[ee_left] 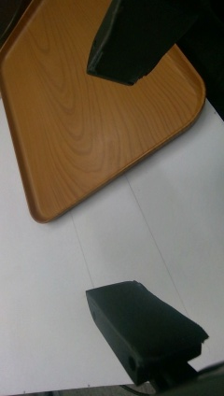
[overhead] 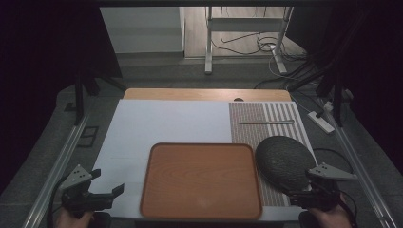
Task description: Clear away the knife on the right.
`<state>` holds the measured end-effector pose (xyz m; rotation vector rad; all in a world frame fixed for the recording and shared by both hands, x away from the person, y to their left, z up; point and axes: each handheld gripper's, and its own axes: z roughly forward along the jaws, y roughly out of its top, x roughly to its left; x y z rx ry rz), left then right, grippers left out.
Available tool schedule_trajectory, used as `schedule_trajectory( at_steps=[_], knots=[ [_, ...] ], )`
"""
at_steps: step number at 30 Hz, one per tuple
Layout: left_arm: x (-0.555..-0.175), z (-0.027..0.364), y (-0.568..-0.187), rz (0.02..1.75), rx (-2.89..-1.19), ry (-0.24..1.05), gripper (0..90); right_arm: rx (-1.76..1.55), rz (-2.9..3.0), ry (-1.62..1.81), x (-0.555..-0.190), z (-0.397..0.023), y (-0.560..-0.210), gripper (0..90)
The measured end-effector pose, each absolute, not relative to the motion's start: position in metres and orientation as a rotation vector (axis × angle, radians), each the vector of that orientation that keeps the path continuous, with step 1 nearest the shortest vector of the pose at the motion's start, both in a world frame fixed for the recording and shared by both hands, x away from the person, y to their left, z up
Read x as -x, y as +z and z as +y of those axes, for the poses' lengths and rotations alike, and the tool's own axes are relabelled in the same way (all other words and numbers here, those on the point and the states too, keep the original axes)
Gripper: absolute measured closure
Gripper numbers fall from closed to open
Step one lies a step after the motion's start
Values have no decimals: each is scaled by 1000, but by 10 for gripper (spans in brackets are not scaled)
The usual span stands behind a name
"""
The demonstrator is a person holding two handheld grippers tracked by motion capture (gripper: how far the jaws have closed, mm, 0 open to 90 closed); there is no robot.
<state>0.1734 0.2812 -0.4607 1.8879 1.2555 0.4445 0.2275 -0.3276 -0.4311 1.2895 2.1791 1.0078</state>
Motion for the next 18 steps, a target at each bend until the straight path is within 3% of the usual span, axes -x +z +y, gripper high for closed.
schedule_trajectory(
  at_steps=[18],
  knots=[
    [-172,279,-461,1244,-1913,449,9,-1258,2270,955,-232,-322,-434,11]
  ],
)
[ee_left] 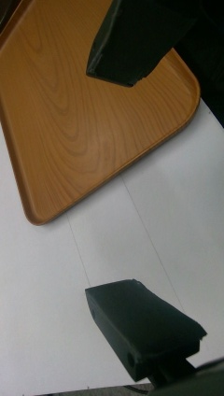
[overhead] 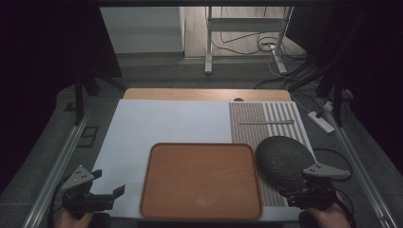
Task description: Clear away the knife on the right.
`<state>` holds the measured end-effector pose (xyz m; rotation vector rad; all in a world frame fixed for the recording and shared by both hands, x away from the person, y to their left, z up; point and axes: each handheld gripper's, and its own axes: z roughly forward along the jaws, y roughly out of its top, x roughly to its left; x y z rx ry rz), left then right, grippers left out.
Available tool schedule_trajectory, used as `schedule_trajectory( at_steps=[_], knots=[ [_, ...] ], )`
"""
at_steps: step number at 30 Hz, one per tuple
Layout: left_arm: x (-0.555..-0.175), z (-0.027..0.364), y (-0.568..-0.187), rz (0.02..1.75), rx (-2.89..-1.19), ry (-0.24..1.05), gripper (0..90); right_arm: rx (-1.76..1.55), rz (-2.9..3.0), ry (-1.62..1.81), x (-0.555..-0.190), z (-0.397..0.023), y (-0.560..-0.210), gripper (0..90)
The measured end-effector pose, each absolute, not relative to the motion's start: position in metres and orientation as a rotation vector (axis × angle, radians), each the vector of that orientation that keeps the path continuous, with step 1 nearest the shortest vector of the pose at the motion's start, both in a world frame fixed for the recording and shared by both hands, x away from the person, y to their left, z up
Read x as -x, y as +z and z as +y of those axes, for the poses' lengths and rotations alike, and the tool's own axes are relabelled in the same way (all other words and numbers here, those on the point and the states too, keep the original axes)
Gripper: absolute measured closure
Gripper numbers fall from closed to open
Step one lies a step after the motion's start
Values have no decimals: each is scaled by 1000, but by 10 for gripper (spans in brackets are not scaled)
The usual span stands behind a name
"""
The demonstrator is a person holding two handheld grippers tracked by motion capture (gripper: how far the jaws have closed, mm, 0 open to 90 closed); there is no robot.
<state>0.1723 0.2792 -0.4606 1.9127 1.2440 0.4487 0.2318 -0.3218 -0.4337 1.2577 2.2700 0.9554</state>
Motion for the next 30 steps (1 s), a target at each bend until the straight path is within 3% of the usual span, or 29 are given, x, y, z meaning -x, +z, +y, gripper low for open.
schedule_trajectory(
  at_steps=[30],
  knots=[
    [-173,280,-461,1250,-1910,441,17,-1225,2245,967,-250,-315,-432,10]
  ],
)
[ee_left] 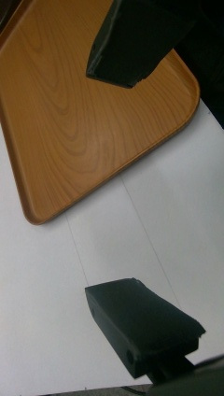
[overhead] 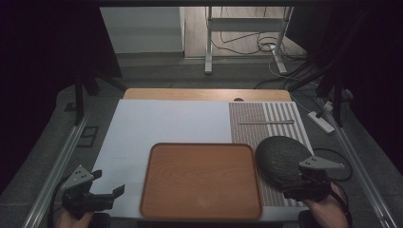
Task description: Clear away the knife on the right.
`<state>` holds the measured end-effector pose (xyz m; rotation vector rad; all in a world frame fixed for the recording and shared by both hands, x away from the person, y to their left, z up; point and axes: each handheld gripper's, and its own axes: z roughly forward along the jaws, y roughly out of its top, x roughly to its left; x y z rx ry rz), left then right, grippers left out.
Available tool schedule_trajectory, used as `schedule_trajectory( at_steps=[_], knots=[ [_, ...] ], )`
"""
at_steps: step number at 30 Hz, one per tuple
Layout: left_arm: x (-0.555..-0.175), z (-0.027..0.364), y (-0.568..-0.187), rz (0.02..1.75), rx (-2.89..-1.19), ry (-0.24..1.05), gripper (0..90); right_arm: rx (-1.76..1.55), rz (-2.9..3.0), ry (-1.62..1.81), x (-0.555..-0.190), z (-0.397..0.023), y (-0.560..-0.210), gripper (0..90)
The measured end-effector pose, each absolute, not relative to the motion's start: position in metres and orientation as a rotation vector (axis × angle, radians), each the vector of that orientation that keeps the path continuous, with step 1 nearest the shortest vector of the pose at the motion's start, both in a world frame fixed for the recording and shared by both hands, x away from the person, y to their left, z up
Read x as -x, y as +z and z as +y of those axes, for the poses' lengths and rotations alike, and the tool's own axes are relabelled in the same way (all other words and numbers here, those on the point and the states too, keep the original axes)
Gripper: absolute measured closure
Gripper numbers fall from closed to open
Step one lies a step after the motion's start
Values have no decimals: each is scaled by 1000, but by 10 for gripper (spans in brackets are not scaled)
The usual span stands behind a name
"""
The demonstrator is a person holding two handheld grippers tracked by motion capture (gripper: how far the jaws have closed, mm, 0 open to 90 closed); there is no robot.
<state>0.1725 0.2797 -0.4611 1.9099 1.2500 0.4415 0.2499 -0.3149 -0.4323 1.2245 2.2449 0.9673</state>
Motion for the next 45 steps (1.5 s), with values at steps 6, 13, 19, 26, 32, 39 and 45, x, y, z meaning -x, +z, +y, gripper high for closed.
schedule_trajectory(
  at_steps=[6,13,19,26,32,39,45],
  knots=[
    [-173,278,-461,1242,-1928,445,22,-1237,2245,991,-258,-314,-434,10],
    [-173,278,-461,1238,-1929,442,27,-1221,2259,1024,-269,-308,-433,0],
    [-172,279,-460,1236,-1923,445,23,-1228,2270,984,-282,-304,-435,0],
    [-171,281,-460,1243,-1925,429,7,-1275,2279,971,-298,-304,-438,0],
    [-172,279,-461,1246,-1940,428,9,-1290,2273,942,-317,-301,-438,0],
    [-173,280,-461,1247,-1939,410,9,-1303,2276,910,-339,-299,-441,0],
    [-173,279,-462,1244,-1949,410,9,-1304,2288,878,-356,-298,-442,0]
  ],
)
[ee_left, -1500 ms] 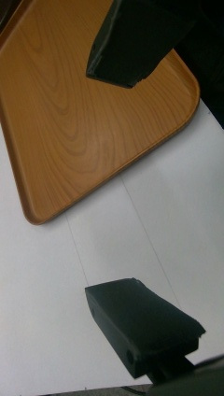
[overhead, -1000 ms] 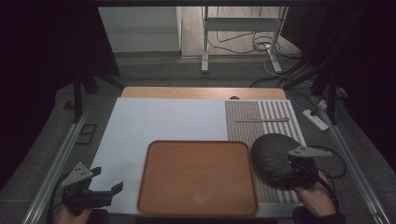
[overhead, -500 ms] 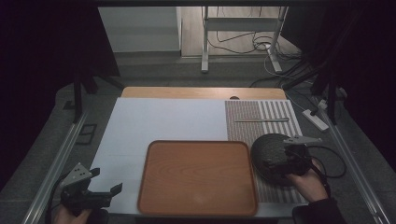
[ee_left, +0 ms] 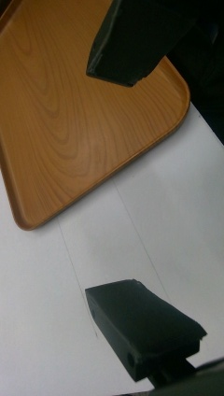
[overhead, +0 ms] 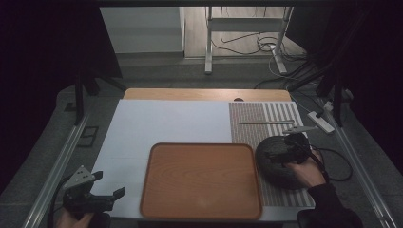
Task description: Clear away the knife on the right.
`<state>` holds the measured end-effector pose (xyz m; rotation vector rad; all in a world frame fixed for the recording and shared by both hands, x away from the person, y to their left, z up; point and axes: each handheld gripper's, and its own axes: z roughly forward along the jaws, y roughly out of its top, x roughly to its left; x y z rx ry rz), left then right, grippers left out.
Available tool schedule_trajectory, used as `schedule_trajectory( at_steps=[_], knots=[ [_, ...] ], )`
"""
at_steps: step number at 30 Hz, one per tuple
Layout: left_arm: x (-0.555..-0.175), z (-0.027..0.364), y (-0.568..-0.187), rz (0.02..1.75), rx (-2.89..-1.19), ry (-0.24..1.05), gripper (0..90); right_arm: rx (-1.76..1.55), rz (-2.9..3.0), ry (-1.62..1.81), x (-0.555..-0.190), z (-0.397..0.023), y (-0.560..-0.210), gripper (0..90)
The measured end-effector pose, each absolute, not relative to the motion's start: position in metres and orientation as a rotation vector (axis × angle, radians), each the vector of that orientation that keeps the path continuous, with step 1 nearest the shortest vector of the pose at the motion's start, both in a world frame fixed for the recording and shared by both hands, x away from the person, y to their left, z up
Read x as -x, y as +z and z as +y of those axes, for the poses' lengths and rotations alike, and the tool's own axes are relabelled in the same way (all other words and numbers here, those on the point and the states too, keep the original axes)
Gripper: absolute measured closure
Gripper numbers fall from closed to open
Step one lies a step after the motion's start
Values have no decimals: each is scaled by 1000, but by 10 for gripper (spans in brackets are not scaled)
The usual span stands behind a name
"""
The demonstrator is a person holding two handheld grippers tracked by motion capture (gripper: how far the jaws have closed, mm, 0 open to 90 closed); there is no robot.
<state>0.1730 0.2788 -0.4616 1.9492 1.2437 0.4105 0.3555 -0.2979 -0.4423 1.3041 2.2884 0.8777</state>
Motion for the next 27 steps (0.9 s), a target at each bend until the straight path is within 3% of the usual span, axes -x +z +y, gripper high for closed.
schedule_trajectory(
  at_steps=[27],
  knots=[
    [-173,279,-462,1250,-1948,410,8,-1381,2284,647,-448,-305,-466,0]
  ],
)
